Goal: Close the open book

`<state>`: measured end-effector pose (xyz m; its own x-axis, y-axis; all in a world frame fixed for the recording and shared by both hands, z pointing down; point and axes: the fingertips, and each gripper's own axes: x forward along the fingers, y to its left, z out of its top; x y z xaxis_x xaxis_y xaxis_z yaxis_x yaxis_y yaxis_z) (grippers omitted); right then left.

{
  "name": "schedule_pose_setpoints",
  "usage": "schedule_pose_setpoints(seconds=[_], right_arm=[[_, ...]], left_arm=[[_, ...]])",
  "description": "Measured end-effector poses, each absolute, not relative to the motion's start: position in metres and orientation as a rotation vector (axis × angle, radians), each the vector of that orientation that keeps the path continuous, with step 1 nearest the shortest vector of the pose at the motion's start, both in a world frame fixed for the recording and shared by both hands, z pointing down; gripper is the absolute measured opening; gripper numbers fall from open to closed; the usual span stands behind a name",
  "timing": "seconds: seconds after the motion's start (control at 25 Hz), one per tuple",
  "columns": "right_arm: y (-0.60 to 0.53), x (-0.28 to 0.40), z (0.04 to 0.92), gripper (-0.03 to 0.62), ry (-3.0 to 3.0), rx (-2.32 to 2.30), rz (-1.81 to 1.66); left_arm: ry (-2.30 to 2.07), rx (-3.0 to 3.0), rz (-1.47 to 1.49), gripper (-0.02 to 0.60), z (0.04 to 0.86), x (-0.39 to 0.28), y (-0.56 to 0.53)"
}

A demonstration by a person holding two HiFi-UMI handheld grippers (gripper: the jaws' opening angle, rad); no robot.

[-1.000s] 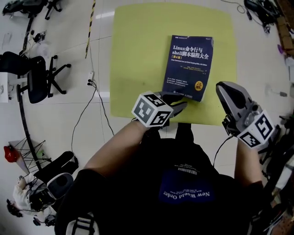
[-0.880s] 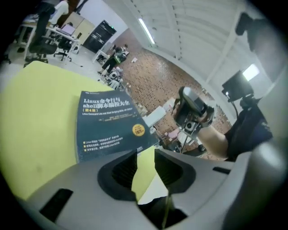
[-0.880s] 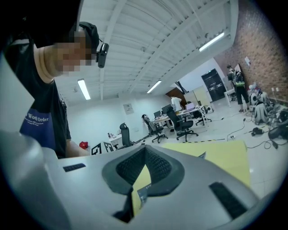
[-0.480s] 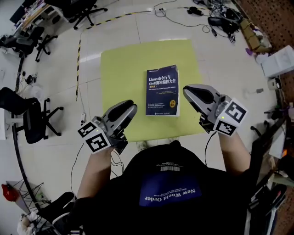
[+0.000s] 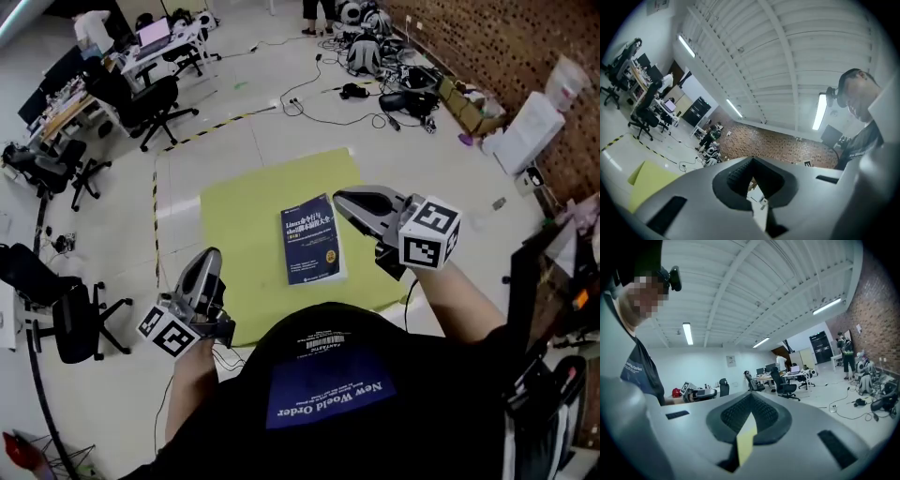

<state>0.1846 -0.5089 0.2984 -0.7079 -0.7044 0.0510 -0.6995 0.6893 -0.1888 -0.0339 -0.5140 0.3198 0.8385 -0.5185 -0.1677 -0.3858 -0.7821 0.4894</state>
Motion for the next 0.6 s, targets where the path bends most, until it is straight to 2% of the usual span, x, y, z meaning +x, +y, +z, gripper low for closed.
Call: schedule_pose_setpoints(seconds=[0.6], right_arm=[[-0.488, 0.185, 0.341, -0.017, 2.893, -1.195, -0.412]], left_arm=[[-0.731, 2.524, -0.397, 0.006, 0.335, -0.054, -0.501]])
